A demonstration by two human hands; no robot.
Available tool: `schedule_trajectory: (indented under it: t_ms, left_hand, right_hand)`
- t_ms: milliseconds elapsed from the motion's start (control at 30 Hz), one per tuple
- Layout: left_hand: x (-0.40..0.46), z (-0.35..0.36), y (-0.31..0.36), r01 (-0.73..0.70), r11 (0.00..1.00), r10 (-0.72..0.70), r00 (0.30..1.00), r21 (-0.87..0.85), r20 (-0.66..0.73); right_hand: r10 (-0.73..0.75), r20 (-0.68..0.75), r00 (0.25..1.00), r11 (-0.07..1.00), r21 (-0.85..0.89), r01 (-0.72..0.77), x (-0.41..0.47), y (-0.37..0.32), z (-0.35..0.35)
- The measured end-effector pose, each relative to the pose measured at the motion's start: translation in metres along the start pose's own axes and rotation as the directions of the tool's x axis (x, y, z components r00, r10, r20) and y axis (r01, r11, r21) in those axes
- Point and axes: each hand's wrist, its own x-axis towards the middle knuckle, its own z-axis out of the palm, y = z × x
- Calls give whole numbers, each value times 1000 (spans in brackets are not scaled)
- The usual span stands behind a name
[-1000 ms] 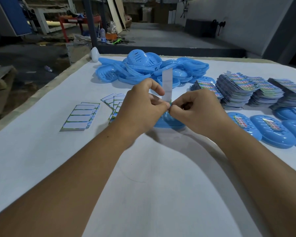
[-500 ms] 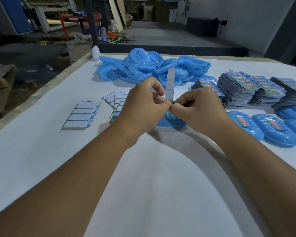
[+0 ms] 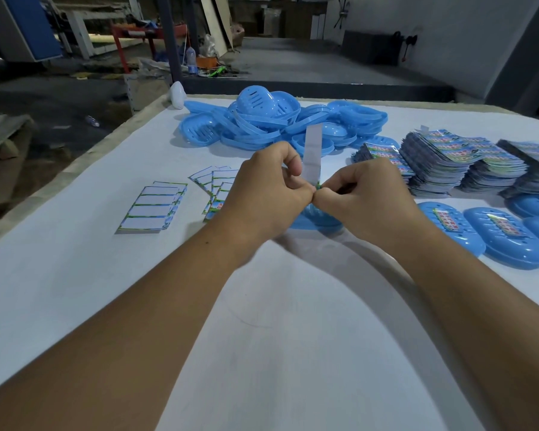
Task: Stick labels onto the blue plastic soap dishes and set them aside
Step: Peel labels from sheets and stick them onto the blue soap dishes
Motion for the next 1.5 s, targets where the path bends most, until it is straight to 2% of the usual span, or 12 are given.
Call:
schedule_trajectory:
  t_ms: [133, 200, 333, 467, 600, 767, 1067, 1500]
  left_hand:
    - [1, -1, -2, 3, 1000, -3, 1000, -6, 1]
    - [4, -3, -2, 4, 999, -4, 1000, -41, 3]
    - [8, -5, -2, 20, 989, -24, 999, -148, -25]
    - [10, -6, -2, 86, 978, -94, 995, -189, -35]
    - [10, -6, -3, 108, 978, -114, 993, -178, -28]
    - [8, -5, -2, 110, 982, -119, 992, -153, -47]
    - [1, -5, 9, 108, 977, -108, 994, -186, 11]
    - [1, -7, 4, 35, 981, -33, 999, -190, 13]
  right_hand:
    - [-27, 5, 1000, 999, 21, 27, -1, 0, 0]
    - [-29, -10, 1000, 995, 97, 30, 1, 2, 0]
    - [69, -75, 995, 980, 191, -54, 11, 10, -2]
    - [171, 32, 985, 939, 298, -173, 12, 11, -9]
    - [160, 130, 979, 861, 467, -202, 9, 6, -16]
    - [67, 295, 953, 794, 563, -230, 6, 2, -18]
    - [13, 283, 959, 780, 597, -187, 4, 1, -14]
    - [28, 327, 945, 743, 626, -239, 5, 4, -17]
